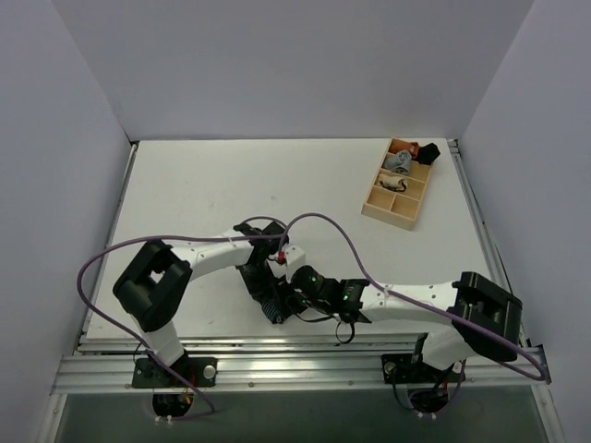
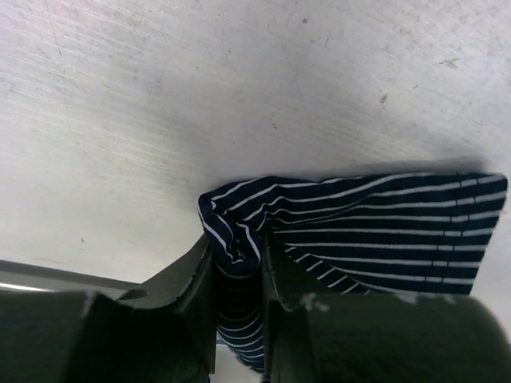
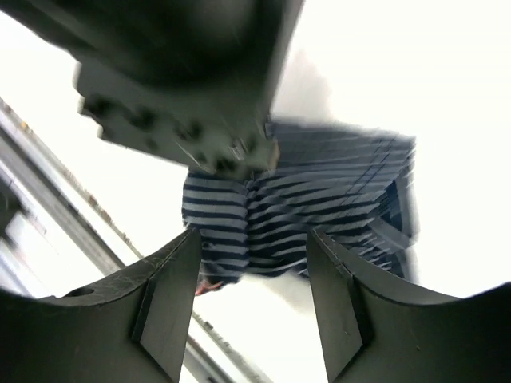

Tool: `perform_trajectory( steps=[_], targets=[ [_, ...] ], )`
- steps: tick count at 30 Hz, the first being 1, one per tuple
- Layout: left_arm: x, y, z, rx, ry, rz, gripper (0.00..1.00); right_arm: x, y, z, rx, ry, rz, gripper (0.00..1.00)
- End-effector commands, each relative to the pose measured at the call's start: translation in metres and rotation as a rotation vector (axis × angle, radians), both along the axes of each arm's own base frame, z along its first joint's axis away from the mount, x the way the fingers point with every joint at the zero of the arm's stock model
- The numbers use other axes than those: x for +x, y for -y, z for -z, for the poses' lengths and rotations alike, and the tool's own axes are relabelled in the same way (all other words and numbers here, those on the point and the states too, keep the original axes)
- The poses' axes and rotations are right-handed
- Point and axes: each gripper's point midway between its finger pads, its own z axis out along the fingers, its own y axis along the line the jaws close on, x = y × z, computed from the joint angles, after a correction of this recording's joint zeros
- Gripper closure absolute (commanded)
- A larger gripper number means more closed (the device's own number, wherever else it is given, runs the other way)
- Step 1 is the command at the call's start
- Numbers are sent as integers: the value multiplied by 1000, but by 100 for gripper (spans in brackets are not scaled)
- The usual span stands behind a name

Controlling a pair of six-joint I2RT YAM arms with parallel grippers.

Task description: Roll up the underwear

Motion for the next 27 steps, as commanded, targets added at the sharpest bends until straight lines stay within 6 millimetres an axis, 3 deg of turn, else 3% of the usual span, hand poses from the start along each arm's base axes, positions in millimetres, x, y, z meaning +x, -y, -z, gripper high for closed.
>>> perform_trajectory(
  steps=[1, 5, 9, 19, 27],
  targets=[
    [-7, -19, 0, 141, -70, 31, 98, 25, 17, -32, -118, 178, 6, 49],
    [-8, -14, 2, 153, -110, 42, 98, 18, 3, -59, -97, 280, -42, 48],
    [-8, -13, 4, 170, -130, 53, 98, 5, -11, -60, -134, 330, -95, 48],
    [-12, -8, 6, 168, -162, 65, 98, -11, -38, -35, -154, 317, -130, 48],
    [-15, -7, 7, 174, -171, 71, 98, -6, -28, 3, -263, 301, -73, 53]
  ],
)
